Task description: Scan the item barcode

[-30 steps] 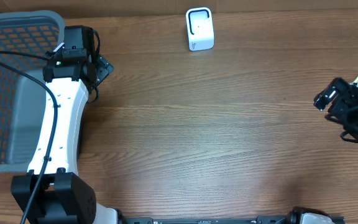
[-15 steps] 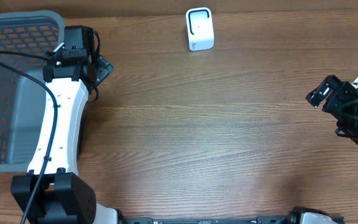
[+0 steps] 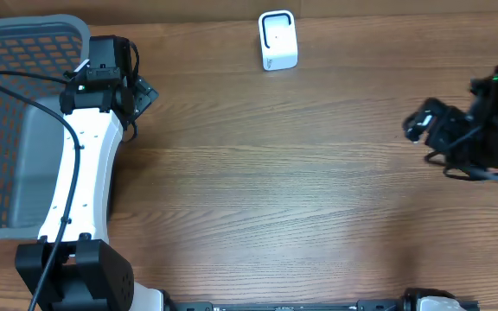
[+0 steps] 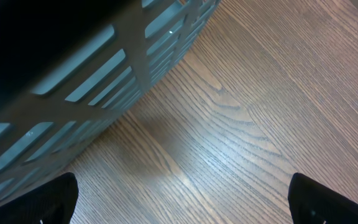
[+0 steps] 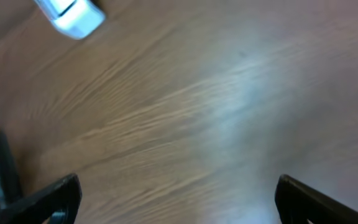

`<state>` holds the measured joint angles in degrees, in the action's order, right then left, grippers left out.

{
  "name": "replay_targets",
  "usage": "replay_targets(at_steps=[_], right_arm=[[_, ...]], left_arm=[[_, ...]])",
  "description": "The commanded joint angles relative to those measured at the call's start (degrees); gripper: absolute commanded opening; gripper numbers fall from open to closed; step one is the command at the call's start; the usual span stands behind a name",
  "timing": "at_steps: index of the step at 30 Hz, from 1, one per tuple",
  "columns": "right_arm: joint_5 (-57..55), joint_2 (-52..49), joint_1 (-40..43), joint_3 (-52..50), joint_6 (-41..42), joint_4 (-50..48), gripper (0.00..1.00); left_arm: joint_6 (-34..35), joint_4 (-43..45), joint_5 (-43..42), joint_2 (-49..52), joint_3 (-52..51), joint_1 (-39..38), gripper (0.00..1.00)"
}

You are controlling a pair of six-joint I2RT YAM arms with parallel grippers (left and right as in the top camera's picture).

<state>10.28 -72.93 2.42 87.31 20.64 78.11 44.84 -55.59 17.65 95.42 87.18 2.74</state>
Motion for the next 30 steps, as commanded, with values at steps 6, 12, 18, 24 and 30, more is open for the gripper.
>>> replay_targets(at_steps=[6,12,18,24,30], right_arm=[[0.11,25.55,-9.99,-29.18,-10.49,-27.39,1.0],[0.09,42.29,-9.79,-51.36,-11.78,-42.16,1.0],[-0.13,54.07,-9.55,-66.1,-11.76,-55.32,1.0],[-0.13,60.59,-6.86,-75.06,-11.74,-64.87,1.0],[-0.13,66.9,-2.62,-80.28,-11.74,-66.05,1.0]], left_arm=[[0.37,0.0,1.79,-0.37,1.16,0.52,1.0],[0.37,-0.02,1.81,-0.37,1.16,0.52,1.0],[0.37,-0.04,1.81,-0.37,1.16,0.5,1.0],[0.37,-0.04,1.81,-0.37,1.16,0.57,1.0],[0.37,-0.04,1.79,-0.37,1.16,0.57,1.0]])
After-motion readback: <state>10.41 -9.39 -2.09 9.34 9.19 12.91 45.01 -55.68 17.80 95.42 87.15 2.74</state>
